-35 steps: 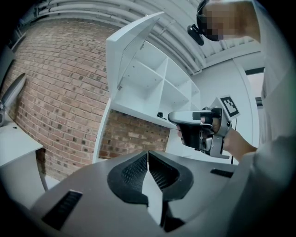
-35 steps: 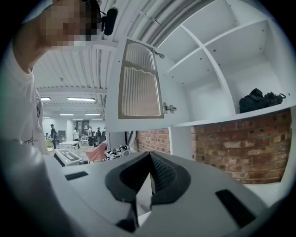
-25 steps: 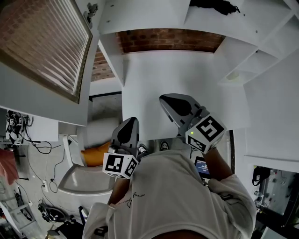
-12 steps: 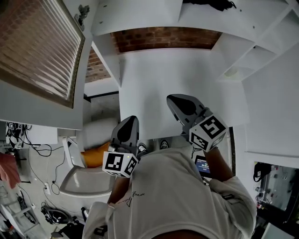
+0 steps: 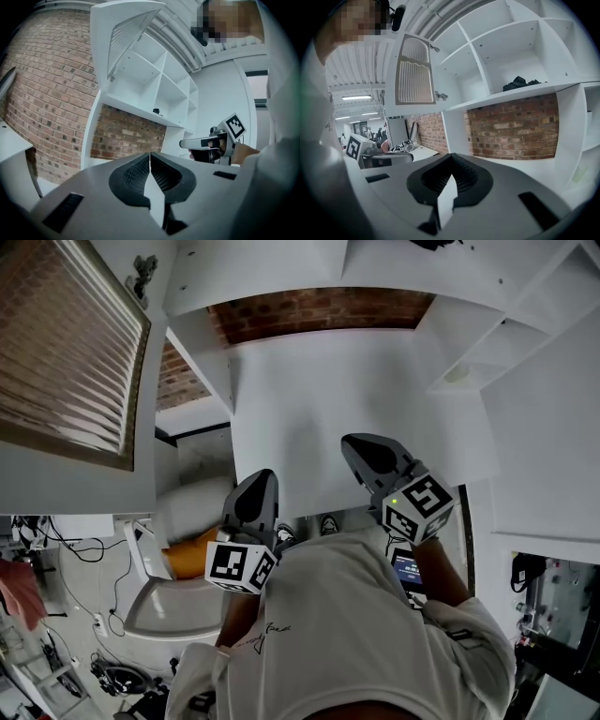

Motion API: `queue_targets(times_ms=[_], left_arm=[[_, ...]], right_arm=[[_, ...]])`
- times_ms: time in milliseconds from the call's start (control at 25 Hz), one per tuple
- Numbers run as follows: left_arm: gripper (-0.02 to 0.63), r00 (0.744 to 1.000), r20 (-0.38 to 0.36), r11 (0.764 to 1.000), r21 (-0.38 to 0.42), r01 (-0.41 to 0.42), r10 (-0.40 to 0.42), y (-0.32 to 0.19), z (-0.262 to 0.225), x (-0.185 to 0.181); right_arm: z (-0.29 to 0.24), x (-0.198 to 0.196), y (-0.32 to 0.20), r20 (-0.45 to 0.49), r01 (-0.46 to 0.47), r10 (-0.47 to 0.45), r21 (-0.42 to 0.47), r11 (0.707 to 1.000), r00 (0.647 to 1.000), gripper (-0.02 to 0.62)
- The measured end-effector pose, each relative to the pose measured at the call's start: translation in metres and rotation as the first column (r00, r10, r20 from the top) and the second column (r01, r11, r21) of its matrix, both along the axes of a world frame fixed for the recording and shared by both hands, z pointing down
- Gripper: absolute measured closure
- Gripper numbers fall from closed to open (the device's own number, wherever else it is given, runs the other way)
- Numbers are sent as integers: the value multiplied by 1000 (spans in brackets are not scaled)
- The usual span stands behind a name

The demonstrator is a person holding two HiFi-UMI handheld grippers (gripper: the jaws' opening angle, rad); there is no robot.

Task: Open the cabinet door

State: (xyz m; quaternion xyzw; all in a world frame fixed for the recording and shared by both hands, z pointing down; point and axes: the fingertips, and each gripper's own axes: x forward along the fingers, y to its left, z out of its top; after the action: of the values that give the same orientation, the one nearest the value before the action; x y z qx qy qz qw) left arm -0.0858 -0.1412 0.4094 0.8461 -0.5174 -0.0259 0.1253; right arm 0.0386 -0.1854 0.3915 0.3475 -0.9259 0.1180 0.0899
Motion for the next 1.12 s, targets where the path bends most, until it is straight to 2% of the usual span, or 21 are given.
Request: queue_targets(times_ms=[400,1120], left_arm=[[586,1000,-1,1000,2,-21,21,-6,-1,5],[586,1000,1,1000,13,-3,3,-1,-6,2]], right_arm=[[6,18,4,-13,-29,28,-32,999,1000,572],[-10,8,7,-18,34,-34,16,999,999,572]])
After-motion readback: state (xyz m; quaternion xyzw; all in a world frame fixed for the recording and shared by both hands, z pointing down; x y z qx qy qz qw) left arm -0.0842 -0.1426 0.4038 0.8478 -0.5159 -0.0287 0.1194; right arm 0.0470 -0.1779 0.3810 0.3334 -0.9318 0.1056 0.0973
